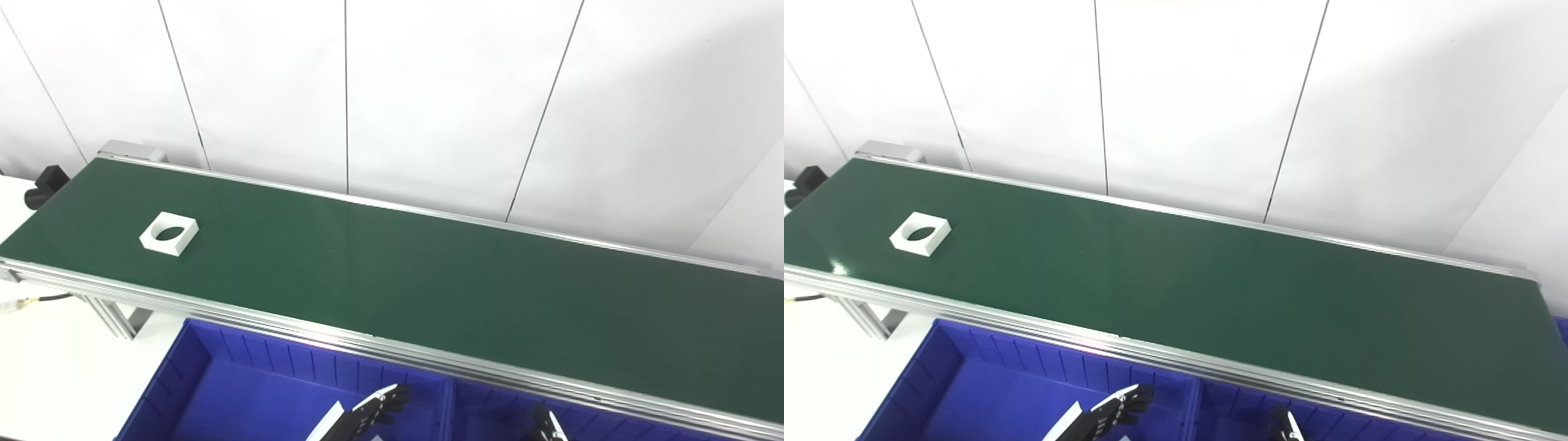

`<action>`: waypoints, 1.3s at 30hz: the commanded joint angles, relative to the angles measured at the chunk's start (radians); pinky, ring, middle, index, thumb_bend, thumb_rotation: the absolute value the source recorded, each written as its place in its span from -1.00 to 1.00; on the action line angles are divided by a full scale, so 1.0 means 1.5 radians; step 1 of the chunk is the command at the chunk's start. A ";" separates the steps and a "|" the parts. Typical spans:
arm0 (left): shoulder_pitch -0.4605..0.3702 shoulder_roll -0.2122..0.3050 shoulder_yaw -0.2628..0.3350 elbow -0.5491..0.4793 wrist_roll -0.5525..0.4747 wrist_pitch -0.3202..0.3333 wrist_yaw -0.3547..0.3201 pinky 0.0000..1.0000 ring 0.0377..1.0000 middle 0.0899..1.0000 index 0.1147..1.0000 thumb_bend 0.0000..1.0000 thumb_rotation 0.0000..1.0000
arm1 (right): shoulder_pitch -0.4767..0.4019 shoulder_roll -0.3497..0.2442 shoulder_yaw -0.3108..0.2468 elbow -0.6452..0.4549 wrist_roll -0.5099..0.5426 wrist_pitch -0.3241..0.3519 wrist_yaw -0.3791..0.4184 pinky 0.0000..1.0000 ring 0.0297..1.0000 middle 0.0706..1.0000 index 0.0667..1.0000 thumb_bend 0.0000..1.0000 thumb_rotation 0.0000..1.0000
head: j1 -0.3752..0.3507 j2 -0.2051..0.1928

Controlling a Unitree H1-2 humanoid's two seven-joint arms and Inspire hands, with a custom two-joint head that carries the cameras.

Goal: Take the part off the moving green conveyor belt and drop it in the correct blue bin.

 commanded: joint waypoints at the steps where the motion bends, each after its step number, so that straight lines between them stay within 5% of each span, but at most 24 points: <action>1: -0.010 0.008 -0.004 -0.005 -0.003 -0.024 0.011 0.68 0.74 0.76 0.75 0.61 0.08 | -0.002 0.003 -0.002 -0.019 -0.002 -0.029 -0.006 0.77 0.88 0.93 0.97 0.76 -0.32 | -0.008 -0.010; 11: -0.016 0.015 -0.014 -0.004 0.002 -0.024 0.019 0.65 0.74 0.77 0.76 0.63 0.10 | -0.006 0.009 -0.004 -0.004 -0.009 -0.043 -0.011 0.60 0.81 0.88 0.92 0.80 -0.36 | -0.037 -0.020; 23: -0.017 0.013 -0.007 -0.051 -0.031 -0.024 0.019 0.64 0.73 0.77 0.75 0.63 0.01 | -0.017 0.006 -0.004 0.015 -0.004 -0.059 -0.014 0.71 0.84 0.87 0.91 0.82 -0.40 | -0.026 -0.024; 32: -0.052 0.024 0.061 -0.208 0.001 -0.024 0.032 0.64 0.71 0.72 0.71 0.71 0.11 | -0.026 0.007 -0.005 0.028 -0.001 -0.072 -0.017 0.65 0.80 0.86 0.90 0.85 -0.38 | -0.028 -0.021; 39: -0.098 0.038 0.150 -0.270 0.022 -0.023 0.028 0.72 0.76 0.78 0.78 0.57 -0.33 | -0.029 0.008 -0.003 0.026 -0.005 -0.067 -0.016 0.61 0.79 0.86 0.90 0.85 -0.36 | -0.032 -0.017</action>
